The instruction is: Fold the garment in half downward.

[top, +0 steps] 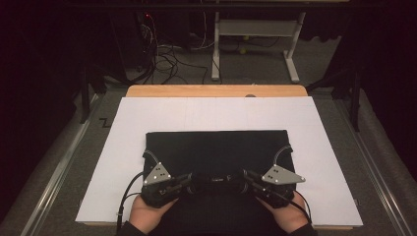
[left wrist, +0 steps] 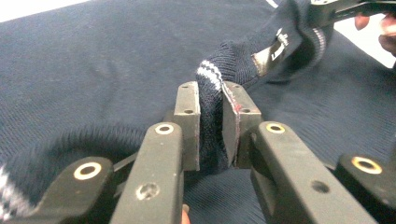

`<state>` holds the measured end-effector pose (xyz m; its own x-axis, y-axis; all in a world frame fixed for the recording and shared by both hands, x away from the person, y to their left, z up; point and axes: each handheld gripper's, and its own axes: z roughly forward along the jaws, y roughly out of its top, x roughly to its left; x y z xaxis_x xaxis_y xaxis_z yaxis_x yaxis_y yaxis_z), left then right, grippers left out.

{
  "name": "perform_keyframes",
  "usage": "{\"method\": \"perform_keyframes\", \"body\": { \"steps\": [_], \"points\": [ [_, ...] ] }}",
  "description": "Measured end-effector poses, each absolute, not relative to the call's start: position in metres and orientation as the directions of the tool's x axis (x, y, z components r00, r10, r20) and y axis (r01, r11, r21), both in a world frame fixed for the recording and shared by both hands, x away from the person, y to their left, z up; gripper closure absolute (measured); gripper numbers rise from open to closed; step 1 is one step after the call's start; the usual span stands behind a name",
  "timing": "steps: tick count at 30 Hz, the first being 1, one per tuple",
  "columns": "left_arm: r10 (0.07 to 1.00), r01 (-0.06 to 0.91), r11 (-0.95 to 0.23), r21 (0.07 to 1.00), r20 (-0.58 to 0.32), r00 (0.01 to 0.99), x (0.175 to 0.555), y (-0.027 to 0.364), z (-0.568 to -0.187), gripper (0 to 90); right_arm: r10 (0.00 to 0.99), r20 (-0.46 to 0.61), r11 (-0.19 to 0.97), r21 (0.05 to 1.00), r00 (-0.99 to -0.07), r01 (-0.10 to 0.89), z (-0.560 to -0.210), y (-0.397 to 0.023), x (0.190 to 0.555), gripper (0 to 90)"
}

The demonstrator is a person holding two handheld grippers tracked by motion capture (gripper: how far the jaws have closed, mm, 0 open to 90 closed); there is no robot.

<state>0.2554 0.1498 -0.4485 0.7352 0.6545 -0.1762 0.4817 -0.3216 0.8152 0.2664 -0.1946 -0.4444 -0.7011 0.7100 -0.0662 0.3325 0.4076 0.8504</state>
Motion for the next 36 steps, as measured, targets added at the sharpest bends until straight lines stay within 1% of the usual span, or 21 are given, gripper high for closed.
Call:
{"method": "perform_keyframes", "body": {
  "steps": [11, 17, 21, 24, 28, 29, 32, 35, 36],
  "points": [
    [0.622, 0.452, -0.344, 0.823, -0.161, 0.766, 0.230, 0.151, -0.444, 73.9, 0.676, -0.052, 0.396, 0.867, -0.735, 0.302, -0.440, -0.203, 0.234, 78.1],
    [0.611, 0.460, -0.358, 0.812, -0.169, 0.773, 0.220, 0.153, -0.448, 73.9, 0.660, -0.059, 0.409, 0.865, -0.749, 0.292, -0.441, -0.206, 0.219, 78.1],
    [0.601, 0.461, -0.381, 0.802, -0.164, 0.782, 0.213, 0.150, -0.452, 73.8, 0.655, -0.059, 0.421, 0.857, -0.753, 0.299, -0.444, -0.208, 0.213, 78.1],
    [0.590, 0.468, -0.387, 0.794, -0.177, 0.788, 0.210, 0.150, -0.456, 73.3, 0.654, -0.052, 0.420, 0.855, -0.755, 0.305, -0.446, -0.210, 0.210, 78.0],
    [0.541, 0.450, -0.356, 0.819, -0.212, 0.814, 0.205, 0.152, -0.453, 69.0, 0.648, -0.043, 0.415, 0.857, -0.760, 0.305, -0.445, -0.212, 0.206, 76.8],
    [0.536, 0.441, -0.351, 0.826, -0.208, 0.818, 0.203, 0.152, -0.451, 66.3, 0.645, -0.039, 0.411, 0.860, -0.763, 0.303, -0.444, -0.212, 0.205, 75.9],
    [0.541, 0.423, -0.337, 0.841, -0.195, 0.818, 0.201, 0.154, -0.448, 61.8, 0.642, -0.028, 0.391, 0.872, -0.767, 0.295, -0.442, -0.214, 0.202, 72.9],
    [0.556, 0.438, -0.329, 0.836, -0.204, 0.806, 0.205, 0.157, -0.451, 61.4, 0.646, -0.026, 0.378, 0.879, -0.763, 0.290, -0.441, -0.216, 0.201, 70.6],
    [0.562, 0.446, -0.325, 0.834, -0.209, 0.800, 0.206, 0.158, -0.452, 59.5, 0.650, -0.025, 0.374, 0.880, -0.760, 0.291, -0.441, -0.217, 0.202, 69.5]
  ]
}}
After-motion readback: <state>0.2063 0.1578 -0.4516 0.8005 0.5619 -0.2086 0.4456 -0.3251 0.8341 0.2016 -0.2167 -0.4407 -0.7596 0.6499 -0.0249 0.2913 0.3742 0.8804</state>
